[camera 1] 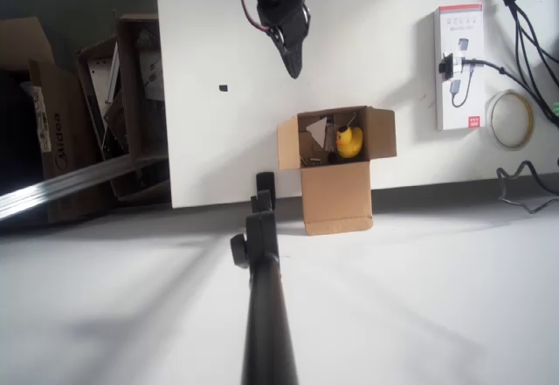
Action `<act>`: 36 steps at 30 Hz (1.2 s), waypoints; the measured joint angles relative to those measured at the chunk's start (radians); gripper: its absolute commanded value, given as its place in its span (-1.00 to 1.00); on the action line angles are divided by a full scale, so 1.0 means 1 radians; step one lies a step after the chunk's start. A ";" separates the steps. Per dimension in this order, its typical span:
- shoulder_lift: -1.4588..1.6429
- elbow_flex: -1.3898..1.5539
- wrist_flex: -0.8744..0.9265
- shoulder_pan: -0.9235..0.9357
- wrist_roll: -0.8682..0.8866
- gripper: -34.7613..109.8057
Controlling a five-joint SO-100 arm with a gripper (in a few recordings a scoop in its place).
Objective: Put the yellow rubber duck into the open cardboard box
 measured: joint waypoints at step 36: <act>1.181 1.032 -0.067 0.385 -0.086 -0.53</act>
